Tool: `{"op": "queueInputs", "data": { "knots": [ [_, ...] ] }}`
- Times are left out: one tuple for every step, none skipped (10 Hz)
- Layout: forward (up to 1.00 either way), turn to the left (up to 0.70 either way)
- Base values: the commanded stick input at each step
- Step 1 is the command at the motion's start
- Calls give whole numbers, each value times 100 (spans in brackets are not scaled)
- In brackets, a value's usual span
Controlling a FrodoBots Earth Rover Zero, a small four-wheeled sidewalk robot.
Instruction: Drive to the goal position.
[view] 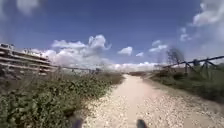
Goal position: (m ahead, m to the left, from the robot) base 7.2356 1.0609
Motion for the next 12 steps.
{"op": "queueInputs", "data": {
  "knots": [
    [60,0],
    [60,0],
    [60,0],
    [60,0],
    [60,0],
    [60,0],
    [60,0],
    [60,0],
    [60,-32],
    [60,-60],
    [60,-60],
    [60,-60]
  ]
}}
